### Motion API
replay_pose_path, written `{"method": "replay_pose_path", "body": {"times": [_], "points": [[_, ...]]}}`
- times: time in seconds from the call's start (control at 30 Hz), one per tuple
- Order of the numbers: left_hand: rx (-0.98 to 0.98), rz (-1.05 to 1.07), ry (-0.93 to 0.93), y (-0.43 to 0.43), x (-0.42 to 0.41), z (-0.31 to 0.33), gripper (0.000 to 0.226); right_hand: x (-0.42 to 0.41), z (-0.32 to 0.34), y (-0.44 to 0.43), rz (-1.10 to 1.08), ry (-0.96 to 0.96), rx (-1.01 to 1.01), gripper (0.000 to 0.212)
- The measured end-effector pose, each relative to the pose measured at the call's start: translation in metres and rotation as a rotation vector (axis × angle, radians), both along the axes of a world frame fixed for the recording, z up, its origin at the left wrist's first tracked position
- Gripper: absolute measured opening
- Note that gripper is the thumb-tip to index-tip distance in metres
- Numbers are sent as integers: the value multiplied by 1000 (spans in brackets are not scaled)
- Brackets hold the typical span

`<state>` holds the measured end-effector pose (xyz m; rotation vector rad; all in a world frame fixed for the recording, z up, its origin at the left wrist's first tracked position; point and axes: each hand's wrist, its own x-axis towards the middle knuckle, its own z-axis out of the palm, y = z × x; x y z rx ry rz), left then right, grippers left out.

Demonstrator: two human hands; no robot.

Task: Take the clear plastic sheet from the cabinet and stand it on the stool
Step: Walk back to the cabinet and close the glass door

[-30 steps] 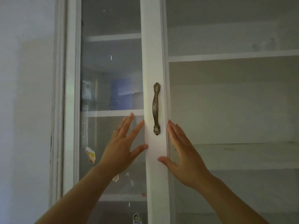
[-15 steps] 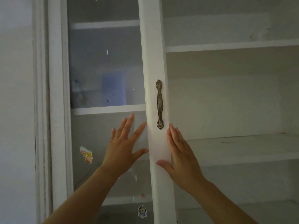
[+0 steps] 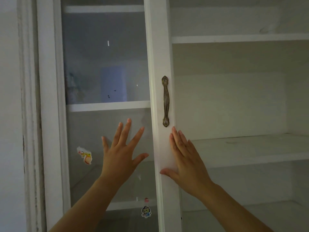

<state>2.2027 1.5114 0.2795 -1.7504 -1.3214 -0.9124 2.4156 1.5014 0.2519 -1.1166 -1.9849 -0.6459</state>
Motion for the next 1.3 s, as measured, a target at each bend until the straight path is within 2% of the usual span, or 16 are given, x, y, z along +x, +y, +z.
{"method": "replay_pose_path", "body": {"times": [0.13,0.43,0.87,1.07,1.2,1.3], "points": [[-26,34,30,10,-1,1,84,-2,1,12,-48,0,-16,110],[-13,78,52,11,-1,0,84,1,1,18,12,6,-34,112],[-109,98,-6,-4,10,1,82,6,4,13,60,7,-72,109],[-228,141,-60,-28,22,3,75,8,9,5,135,50,-36,94],[-306,172,-56,-56,26,4,72,15,20,-22,201,16,-93,83],[-260,160,-5,-81,26,1,76,19,32,-53,198,-10,-143,77]]}}
